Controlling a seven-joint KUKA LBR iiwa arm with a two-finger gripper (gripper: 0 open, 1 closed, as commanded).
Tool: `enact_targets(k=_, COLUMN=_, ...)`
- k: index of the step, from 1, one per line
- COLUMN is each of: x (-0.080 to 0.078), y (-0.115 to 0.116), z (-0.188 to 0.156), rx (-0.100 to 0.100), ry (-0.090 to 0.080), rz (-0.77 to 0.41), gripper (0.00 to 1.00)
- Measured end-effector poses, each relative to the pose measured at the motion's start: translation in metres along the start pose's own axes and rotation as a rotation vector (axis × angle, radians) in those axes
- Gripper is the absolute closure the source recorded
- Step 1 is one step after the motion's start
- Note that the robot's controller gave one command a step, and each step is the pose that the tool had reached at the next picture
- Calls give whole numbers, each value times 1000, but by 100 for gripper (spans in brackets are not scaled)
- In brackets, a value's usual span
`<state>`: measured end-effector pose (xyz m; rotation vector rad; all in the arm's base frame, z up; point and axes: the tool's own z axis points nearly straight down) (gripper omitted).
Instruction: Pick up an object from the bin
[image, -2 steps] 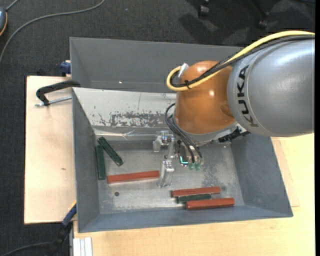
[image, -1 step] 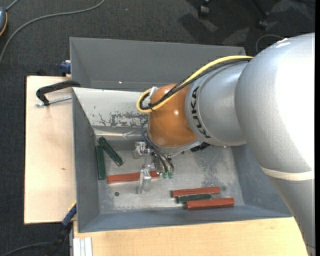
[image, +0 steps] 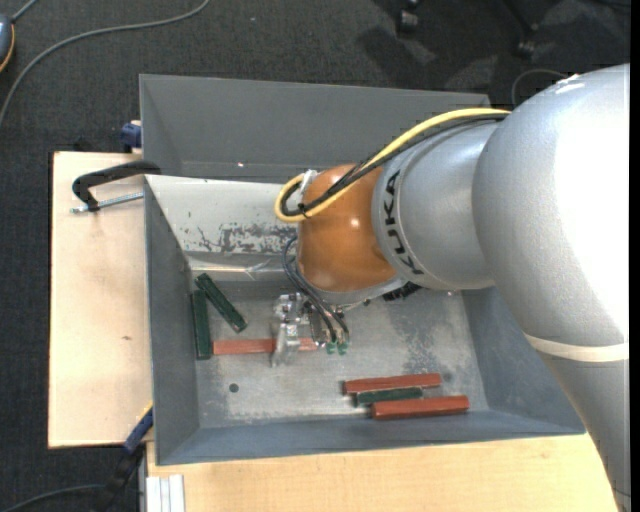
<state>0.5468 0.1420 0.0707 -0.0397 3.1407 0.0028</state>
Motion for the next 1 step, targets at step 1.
enact_targets(k=1, x=-13, y=-11, z=-137, rx=-2, ry=-13, rz=13, gripper=100)
